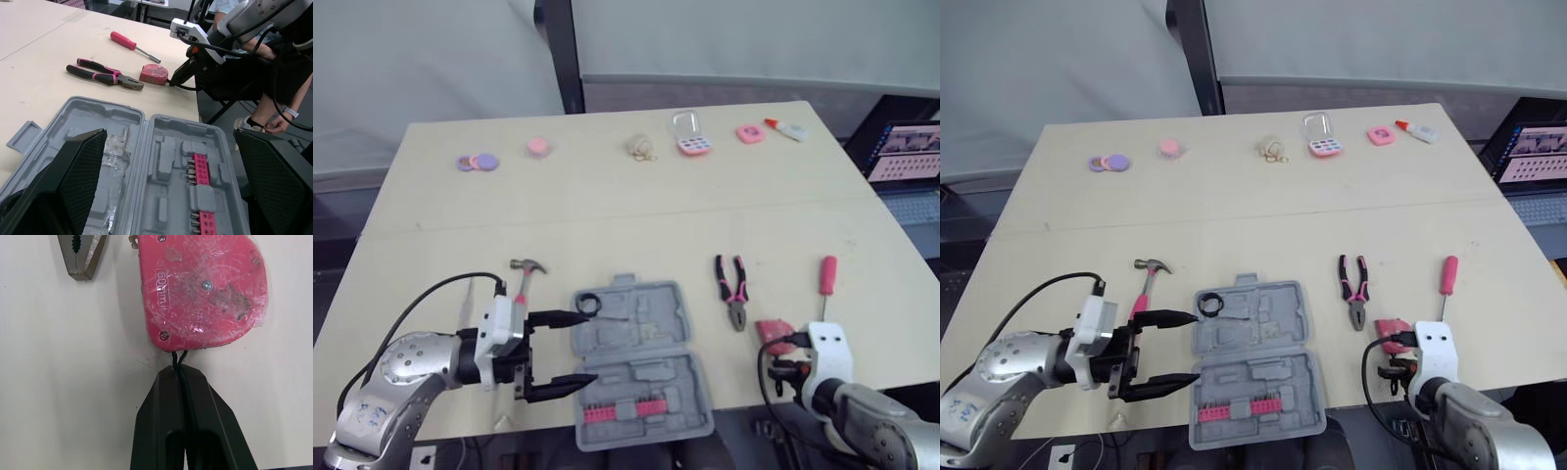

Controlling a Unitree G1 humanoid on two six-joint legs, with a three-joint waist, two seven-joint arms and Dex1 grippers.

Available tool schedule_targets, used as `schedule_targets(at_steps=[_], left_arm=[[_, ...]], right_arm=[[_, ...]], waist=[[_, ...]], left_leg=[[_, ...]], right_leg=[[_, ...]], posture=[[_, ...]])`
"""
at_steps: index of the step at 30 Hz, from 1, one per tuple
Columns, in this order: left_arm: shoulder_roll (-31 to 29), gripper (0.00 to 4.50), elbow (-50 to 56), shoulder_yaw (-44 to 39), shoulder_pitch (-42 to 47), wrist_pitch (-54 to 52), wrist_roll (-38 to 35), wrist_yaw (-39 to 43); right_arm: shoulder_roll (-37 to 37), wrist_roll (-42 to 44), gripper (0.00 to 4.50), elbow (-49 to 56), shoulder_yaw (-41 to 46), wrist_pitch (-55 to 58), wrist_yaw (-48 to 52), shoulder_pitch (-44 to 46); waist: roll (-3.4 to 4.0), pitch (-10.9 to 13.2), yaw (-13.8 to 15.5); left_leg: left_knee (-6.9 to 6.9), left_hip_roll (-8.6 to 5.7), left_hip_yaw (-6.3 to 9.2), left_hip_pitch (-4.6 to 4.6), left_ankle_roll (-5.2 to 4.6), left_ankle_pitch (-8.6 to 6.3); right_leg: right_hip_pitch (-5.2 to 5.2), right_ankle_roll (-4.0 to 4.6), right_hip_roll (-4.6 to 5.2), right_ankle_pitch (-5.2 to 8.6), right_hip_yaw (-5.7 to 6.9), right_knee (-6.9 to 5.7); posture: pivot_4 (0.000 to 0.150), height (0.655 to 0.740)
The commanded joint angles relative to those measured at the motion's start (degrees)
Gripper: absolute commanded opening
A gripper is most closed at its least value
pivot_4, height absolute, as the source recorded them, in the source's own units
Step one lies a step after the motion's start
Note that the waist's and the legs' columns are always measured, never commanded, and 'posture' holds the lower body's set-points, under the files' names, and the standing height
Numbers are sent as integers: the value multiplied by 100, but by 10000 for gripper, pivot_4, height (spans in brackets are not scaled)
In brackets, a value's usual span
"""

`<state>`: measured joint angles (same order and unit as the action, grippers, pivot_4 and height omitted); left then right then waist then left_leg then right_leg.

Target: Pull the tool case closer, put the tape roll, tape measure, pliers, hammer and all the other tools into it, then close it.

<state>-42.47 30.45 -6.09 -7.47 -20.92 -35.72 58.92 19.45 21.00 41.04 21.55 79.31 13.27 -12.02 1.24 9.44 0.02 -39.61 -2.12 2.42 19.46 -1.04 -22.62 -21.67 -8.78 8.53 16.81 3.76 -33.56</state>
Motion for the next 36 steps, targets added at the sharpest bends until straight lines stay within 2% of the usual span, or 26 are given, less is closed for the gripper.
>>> schedule_targets(at_steps=[1, 15, 19, 25, 30, 36], left_arm=[[-5, 45000, 95, 1, 35, 8, -48, 4], [13, 45000, 120, 33, -2, -1, -30, -34], [25, 45000, 135, 41, -8, -3, -31, -64], [47, 45000, 142, 67, -32, 15, -20, -99], [116, 45000, 124, 22, 10, -55, -167, -104], [111, 45000, 226, 174, 76, -253, -364, 25]], right_arm=[[-52, 39, 659, 112, 44, 132, -1, -110], [-28, 173, 659, 140, 208, 348, 126, 65], [-58, 302, 12991, 196, 286, 534, 200, 151], [4, 376, 43878, 252, 399, 741, 264, 149], [281, 638, 44569, 696, 1004, 1220, 671, 10], [1757, 1564, 44569, 802, 2114, 1133, 2175, -339]], waist=[[0, 0, 0], [2, 1, 2], [3, 2, -1], [3, 2, 7], [10, 7, 52], [34, 27, 73]], left_leg=[[0, 0, 0, 0, 0, 0], [4, 0, 0, 0, 0, 0], [5, 1, -1, 0, 0, 0], [4, 2, 0, 0, 0, 0], [8, 1, 3, 3, -2, 0], [17, -9, -14, 5, -5, 2]], right_leg=[[0, 0, 0, 0, 0, 0], [-2, 2, 0, 1, -1, 1], [-3, 2, 0, 1, -1, 2], [-2, 2, 2, 1, -7, 3], [-4, 2, 5, 1, -13, 4], [-6, 2, 2, 1, -11, 16]], posture=[[1500, 7400], [1500, 7400], [1500, 7400], [1500, 7400], [1500, 7400], [1500, 7400]])
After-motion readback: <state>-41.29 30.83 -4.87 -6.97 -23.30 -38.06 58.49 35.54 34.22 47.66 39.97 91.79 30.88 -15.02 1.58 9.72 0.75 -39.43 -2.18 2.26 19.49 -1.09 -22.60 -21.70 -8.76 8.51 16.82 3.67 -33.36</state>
